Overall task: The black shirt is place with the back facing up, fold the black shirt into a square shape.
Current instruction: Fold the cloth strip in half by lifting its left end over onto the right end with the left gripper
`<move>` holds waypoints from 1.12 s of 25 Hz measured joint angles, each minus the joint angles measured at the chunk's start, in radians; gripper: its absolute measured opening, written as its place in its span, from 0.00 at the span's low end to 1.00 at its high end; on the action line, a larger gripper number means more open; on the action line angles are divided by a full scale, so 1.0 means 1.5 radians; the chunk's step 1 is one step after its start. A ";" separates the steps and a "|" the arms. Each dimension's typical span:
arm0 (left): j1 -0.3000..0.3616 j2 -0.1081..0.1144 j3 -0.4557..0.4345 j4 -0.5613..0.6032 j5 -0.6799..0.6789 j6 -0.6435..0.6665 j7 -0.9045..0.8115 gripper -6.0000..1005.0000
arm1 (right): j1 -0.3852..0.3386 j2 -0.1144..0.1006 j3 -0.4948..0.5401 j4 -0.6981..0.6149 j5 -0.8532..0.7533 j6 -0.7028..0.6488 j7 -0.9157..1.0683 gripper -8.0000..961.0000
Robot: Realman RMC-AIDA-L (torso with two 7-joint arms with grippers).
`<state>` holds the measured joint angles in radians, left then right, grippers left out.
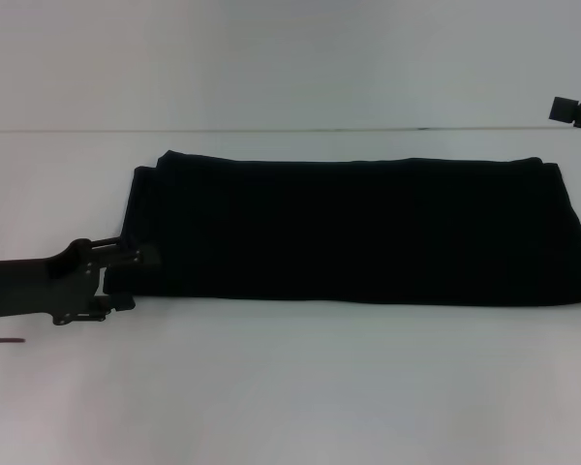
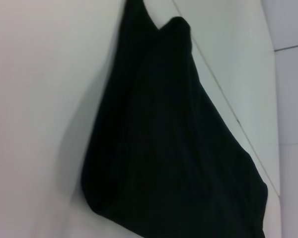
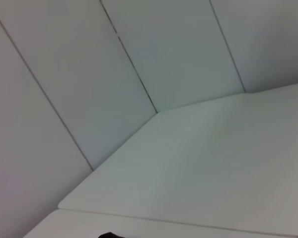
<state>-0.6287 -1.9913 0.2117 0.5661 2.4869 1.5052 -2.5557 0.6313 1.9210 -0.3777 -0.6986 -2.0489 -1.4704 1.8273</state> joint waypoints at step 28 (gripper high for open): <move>-0.020 0.003 0.051 -0.052 0.017 -0.126 -0.037 0.88 | 0.000 0.004 -0.021 0.000 0.001 0.034 -0.004 0.94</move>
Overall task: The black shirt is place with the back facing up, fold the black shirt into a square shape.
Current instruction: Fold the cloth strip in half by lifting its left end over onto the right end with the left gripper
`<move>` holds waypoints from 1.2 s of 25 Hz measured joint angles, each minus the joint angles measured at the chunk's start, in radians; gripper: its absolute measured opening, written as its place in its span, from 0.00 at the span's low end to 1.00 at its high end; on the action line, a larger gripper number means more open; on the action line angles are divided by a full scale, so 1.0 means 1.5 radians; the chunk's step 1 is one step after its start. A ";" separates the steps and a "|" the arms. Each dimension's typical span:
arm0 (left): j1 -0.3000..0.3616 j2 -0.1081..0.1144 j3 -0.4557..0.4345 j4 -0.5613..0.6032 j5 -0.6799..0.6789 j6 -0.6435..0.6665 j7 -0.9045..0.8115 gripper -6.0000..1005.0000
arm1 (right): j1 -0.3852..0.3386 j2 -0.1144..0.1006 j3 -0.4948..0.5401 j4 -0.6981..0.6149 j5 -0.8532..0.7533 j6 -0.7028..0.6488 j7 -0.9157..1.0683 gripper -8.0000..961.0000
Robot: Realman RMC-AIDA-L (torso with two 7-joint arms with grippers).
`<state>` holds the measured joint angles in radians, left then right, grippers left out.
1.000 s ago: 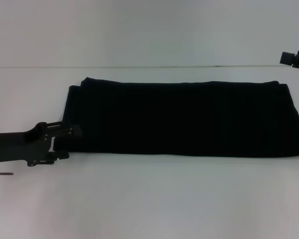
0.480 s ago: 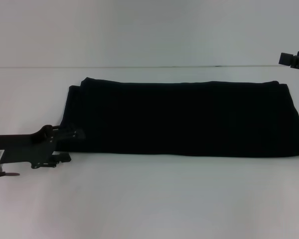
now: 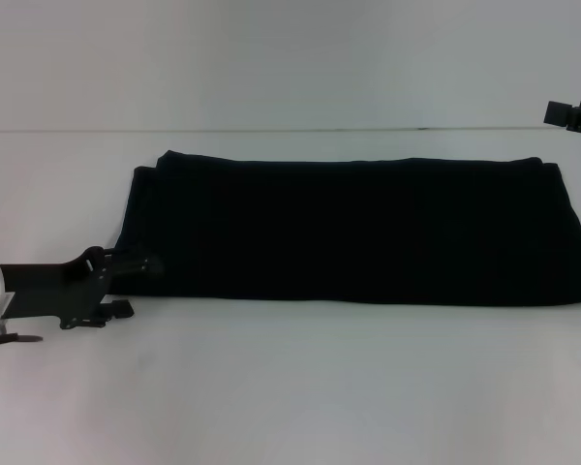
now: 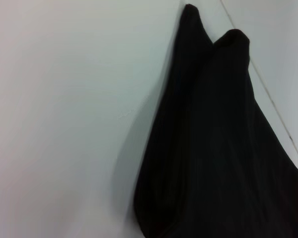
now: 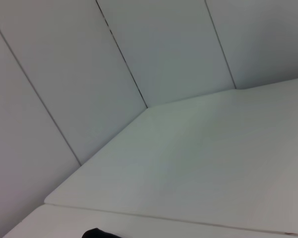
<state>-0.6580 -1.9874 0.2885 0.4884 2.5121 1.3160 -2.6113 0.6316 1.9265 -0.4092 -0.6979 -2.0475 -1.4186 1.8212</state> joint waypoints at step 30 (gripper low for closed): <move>-0.024 0.003 0.011 -0.019 -0.003 -0.076 0.004 0.88 | 0.000 0.001 0.003 0.000 0.002 0.011 0.000 0.94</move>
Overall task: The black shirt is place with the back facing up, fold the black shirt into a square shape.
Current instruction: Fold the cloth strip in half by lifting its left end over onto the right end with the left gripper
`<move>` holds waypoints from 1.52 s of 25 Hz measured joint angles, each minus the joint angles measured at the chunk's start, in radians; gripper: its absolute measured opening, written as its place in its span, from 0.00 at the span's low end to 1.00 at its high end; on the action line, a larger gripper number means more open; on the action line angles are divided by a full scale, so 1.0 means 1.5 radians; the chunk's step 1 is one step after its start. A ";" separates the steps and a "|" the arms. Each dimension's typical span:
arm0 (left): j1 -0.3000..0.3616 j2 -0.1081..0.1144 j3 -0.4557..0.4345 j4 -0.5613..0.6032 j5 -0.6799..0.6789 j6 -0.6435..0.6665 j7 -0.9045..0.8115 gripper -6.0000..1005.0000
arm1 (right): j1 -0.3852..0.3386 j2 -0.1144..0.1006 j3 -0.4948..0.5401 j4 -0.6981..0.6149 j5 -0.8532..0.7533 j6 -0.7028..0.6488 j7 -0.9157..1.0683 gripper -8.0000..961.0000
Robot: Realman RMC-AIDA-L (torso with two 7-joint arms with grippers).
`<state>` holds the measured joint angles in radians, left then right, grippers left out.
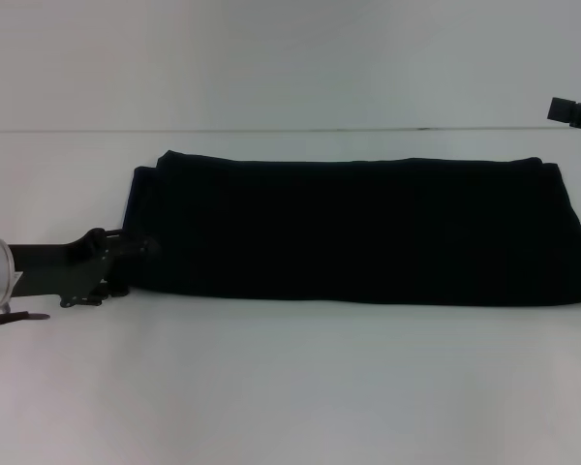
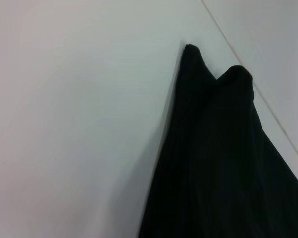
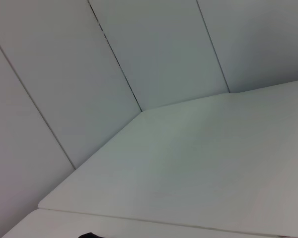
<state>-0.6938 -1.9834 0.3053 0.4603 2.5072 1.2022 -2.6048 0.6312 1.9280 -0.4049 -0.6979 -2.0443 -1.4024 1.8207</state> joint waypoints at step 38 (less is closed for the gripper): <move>-0.018 0.002 0.016 0.008 -0.022 -0.019 0.076 0.84 | -0.001 0.000 0.002 0.000 0.002 0.000 0.001 0.94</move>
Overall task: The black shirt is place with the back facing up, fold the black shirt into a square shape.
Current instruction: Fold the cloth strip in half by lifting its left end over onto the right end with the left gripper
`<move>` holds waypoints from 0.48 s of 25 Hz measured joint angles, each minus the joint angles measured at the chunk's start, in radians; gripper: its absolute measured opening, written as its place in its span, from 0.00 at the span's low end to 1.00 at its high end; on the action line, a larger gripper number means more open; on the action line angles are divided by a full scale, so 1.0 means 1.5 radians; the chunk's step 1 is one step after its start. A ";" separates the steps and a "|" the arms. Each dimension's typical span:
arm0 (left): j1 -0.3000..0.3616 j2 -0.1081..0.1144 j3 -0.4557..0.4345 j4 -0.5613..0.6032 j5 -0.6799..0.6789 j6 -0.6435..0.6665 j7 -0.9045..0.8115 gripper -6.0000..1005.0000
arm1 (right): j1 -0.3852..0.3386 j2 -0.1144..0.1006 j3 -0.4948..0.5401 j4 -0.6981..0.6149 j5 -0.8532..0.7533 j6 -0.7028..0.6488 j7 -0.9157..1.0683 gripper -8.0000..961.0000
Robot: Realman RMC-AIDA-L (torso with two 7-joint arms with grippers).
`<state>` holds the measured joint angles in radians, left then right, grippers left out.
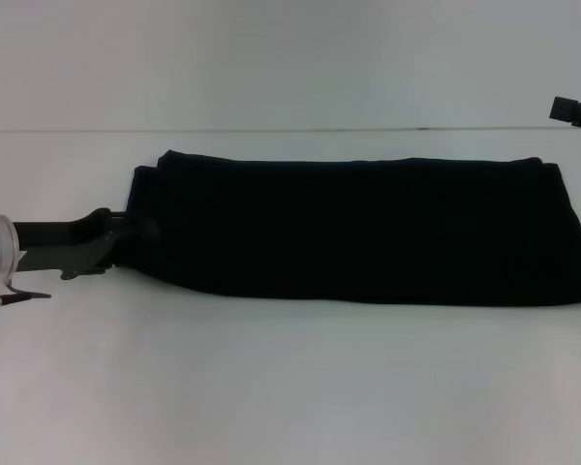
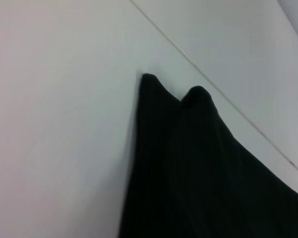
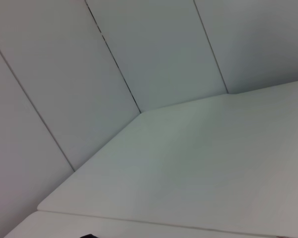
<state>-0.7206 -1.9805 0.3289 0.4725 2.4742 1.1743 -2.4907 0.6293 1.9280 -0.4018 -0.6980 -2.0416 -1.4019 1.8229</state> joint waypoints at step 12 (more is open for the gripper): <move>0.001 -0.002 0.009 0.000 0.002 -0.019 0.011 0.37 | 0.001 0.001 -0.002 0.000 0.000 -0.001 0.001 0.94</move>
<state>-0.7185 -1.9835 0.3431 0.4724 2.4774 1.1457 -2.4740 0.6305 1.9294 -0.4048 -0.6980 -2.0417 -1.4031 1.8238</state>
